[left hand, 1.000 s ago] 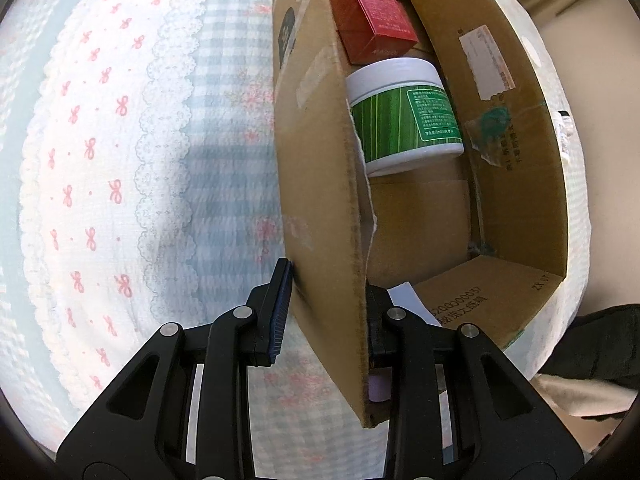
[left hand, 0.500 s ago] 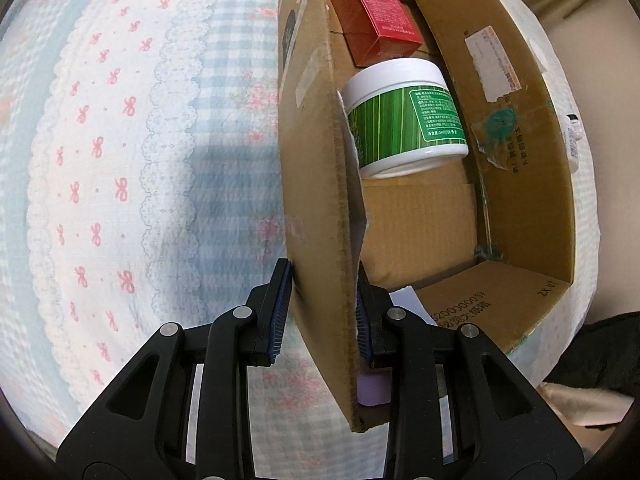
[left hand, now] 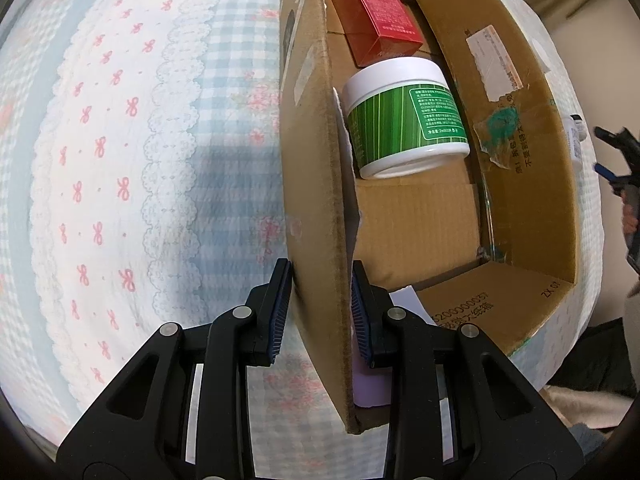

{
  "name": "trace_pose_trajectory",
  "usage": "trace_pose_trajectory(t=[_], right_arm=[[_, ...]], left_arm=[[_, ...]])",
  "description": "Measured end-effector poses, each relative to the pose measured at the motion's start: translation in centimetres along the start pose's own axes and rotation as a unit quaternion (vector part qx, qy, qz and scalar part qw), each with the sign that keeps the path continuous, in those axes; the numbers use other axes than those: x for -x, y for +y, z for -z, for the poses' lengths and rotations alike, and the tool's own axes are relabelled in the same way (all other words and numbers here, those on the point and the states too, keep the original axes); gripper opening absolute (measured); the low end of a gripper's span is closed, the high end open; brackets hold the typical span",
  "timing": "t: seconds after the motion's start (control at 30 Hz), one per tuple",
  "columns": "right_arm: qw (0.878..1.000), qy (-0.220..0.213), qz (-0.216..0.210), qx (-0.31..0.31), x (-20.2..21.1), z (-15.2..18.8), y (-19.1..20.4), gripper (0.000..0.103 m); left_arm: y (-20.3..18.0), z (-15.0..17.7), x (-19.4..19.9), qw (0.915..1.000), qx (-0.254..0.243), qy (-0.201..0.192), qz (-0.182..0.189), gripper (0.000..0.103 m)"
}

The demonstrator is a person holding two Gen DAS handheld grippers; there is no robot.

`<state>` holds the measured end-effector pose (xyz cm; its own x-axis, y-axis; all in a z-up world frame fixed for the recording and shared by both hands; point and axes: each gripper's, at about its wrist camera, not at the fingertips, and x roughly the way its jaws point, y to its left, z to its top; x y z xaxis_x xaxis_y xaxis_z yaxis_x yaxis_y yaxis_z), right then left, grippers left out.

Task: Organize rigid objects
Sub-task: 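Return the right gripper to the bed and grasp the white pill bottle, then carry the white pill bottle with the right gripper and release it into the brown box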

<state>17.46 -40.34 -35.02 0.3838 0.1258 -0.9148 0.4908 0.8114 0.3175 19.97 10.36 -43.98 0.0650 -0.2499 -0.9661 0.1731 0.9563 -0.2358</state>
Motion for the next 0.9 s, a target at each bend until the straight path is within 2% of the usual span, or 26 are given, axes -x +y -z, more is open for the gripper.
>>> trace_pose_trajectory(t=[0.03, 0.07, 0.3, 0.47, 0.9], right_arm=[[1.000, 0.005, -0.001, -0.005, -0.9, -0.2, -0.2, 0.085], [1.000, 0.012, 0.002, -0.008, -1.9, -0.4, -0.3, 0.081], [0.999, 0.022, 0.024, -0.009, -5.1, -0.9, -0.2, 0.070], [0.999, 0.026, 0.028, -0.022, -6.4, -0.8, -0.7, 0.046], [0.999, 0.019, 0.001, -0.028, -4.9, -0.7, -1.3, 0.046]], left_arm=[[0.1, 0.0, 0.0, 1.0000, 0.001, 0.000, 0.001, 0.026], [0.3, 0.0, 0.2, 1.0000, 0.001, 0.000, 0.002, 0.026], [1.0, -0.3, 0.3, 1.0000, 0.002, 0.003, 0.006, 0.026], [1.1, -0.3, 0.2, 1.0000, 0.004, 0.003, 0.004, 0.026], [1.1, 0.0, -0.3, 1.0000, 0.009, 0.000, 0.004, 0.026]])
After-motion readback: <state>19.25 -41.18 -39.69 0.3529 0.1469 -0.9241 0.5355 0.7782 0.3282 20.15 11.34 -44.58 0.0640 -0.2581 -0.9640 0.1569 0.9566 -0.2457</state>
